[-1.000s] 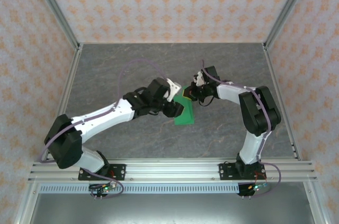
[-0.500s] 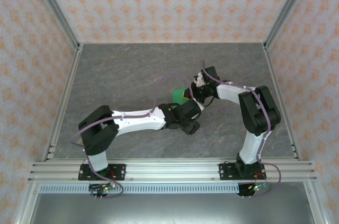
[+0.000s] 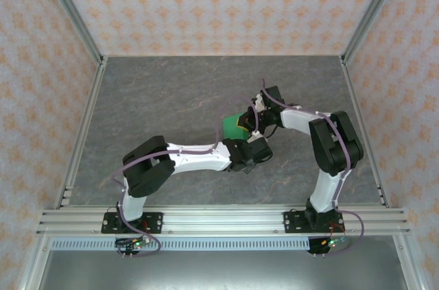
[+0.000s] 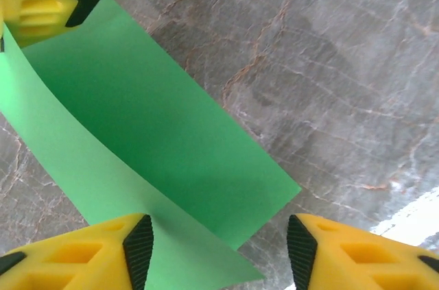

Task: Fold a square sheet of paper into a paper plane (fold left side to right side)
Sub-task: Fold the triangle a second time at the center of the table.

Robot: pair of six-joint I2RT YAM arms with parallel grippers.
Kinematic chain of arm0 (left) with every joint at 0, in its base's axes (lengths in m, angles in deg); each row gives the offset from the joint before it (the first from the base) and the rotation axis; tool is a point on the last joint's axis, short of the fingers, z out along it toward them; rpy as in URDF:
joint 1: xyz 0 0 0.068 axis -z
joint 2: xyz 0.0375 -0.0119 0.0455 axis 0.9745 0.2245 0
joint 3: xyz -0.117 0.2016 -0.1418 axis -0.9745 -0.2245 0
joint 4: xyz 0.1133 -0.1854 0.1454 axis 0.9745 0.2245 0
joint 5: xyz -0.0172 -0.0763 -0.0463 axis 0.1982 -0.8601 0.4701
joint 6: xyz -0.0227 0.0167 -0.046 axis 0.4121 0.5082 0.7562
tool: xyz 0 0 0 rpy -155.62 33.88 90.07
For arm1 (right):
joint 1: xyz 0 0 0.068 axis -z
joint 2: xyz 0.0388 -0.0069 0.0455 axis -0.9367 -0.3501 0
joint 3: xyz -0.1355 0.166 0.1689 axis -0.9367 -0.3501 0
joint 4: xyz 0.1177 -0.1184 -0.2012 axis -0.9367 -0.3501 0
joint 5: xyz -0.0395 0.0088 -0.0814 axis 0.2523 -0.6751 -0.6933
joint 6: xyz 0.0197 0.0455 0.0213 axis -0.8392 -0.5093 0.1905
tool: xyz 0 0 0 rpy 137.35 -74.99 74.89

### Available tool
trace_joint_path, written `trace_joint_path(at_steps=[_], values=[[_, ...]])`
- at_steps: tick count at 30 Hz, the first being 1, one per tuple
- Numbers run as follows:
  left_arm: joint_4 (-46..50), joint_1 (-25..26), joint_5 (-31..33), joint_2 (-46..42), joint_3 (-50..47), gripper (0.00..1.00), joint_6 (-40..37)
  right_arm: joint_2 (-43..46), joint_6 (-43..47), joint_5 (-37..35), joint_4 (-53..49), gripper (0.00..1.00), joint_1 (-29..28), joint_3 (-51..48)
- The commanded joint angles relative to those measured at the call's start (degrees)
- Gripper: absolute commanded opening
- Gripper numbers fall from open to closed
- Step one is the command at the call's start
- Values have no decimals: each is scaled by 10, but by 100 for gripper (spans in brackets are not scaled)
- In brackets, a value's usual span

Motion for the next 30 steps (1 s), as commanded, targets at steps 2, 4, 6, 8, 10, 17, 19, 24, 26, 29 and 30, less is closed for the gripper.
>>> trace_joint_path(at_steps=[2, 4, 6, 8, 10, 17, 19, 24, 26, 29, 30], values=[[18, 3, 42, 1, 12, 40, 8, 3, -4, 0, -9, 0, -5, 13], [16, 3, 38, -1, 9, 30, 8, 3, -3, -1, -9, 0, -4, 14], [12, 4, 33, -5, 5, 24, 7, 1, -2, -1, -11, 0, -4, 15], [7, 4, 28, -9, 0, 20, 5, 0, 0, -4, -15, 0, -4, 16], [2, 4, 22, -12, -3, 16, 4, 0, 2, -5, -17, 0, -5, 17], [-6, 4, 7, -22, -12, 11, 5, -3, 16, -13, -34, 3, -5, 25], [-9, 4, 1, -22, -15, 8, 7, -3, 19, -16, -38, 4, -5, 28], [-16, 4, -12, -41, -22, 5, 11, -6, 27, -21, -50, 6, -4, 39], [-17, 4, -16, -42, -23, 3, 14, -7, 30, -21, -53, 9, -5, 43], [-18, 4, -18, -46, -25, 3, 19, 0, 37, -31, -64, 20, -3, 52], [-17, 3, -17, -46, -25, 2, 22, 8, 41, -37, -68, 24, -1, 54]])
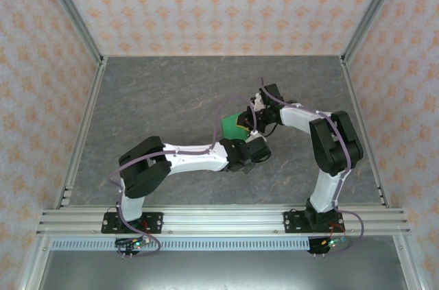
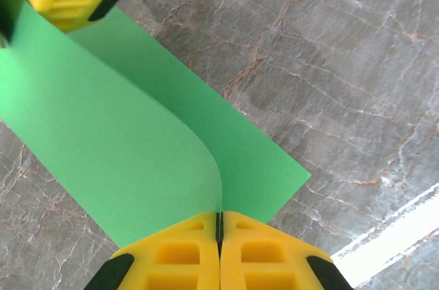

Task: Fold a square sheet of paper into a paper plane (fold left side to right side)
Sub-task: Fold the triangle a second time at the center of the table.

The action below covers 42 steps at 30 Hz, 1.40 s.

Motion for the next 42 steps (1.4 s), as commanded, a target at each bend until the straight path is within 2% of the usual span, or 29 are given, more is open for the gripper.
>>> trace_joint_path(at_steps=[1, 9, 11, 14, 22, 25, 28, 33, 36, 39, 42], values=[[-3, 3, -6, -26, -10, 2, 18, 16, 19, -29, -18, 27, 6, 25], [-54, -30, -86, -49, -47, 1, 50, 121, 17, -68, -10, 61, 49, -13], [-72, -40, -110, -58, -59, 1, 57, 144, 18, -73, -10, 67, 57, -30], [-101, -56, -150, -70, -76, 1, 67, 169, 28, -78, -17, 70, 62, -55], [-153, -112, -262, -91, -117, 2, 87, 218, 35, -66, -5, 68, 59, -138], [-160, -130, -296, -93, -127, 2, 86, 236, 28, -61, 2, 65, 49, -164], [-165, -145, -312, -96, -137, 2, 88, 244, 17, -62, 6, 56, 31, -191], [-159, -165, -327, -108, -150, 2, 84, 232, -18, -67, 39, 25, -5, -230], [-145, -171, -328, -114, -152, 2, 75, 209, -36, -67, 65, 12, -28, -244], [-135, -176, -329, -116, -154, 2, 71, 188, -44, -78, 73, 6, -47, -246], [-126, -180, -330, -113, -152, 2, 66, 170, -46, -95, 62, 5, -55, -243]])
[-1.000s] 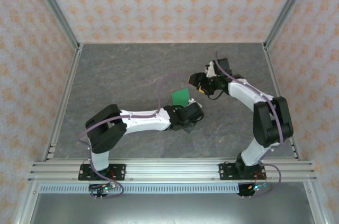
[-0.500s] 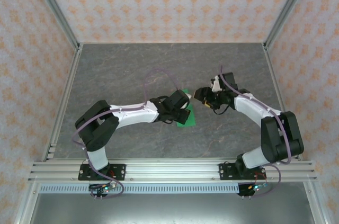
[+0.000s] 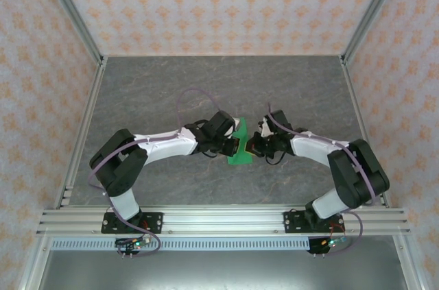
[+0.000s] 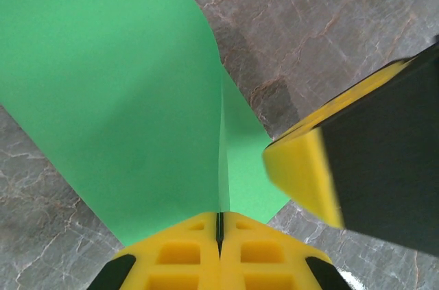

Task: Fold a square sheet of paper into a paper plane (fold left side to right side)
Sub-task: Fold the triangle a second time at the center of the table.

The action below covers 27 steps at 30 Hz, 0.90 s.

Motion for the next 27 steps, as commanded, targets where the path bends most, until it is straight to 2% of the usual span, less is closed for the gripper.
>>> trace_joint_path(at_steps=[1, 12, 27], values=[[25, -8, -5, -10, -4, 1, -18, -19, -11, -28, 8, 5, -6, 0], [81, -26, -1, 6, 13, 2, -54, -65, 22, -70, -77, 5, -15, 23], [78, -45, 0, 47, 45, 1, -76, -69, 36, -76, -93, 5, -17, 26]])
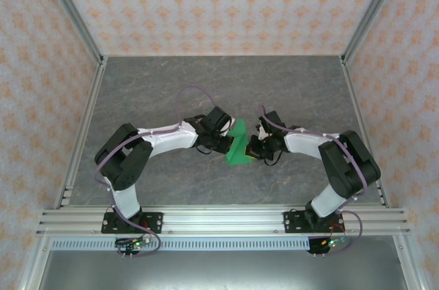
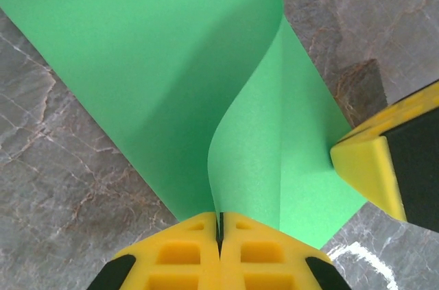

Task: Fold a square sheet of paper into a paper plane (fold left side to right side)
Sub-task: Fold the triangle a second time at the center of the table.

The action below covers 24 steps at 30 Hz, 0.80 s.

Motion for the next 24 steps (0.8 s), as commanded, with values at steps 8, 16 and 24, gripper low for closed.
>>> trace_joint_path(at_steps=[8, 16, 24], values=[[13, -7, 0, 22, 21, 1, -19, -17, 13, -36, -50, 5, -4, 0], [8, -8, 1, 33, 25, 1, -19, -18, 14, -35, -50, 5, -4, -1], [3, -10, 1, 38, 29, 1, -19, -20, 16, -38, -55, 6, -4, 0]])
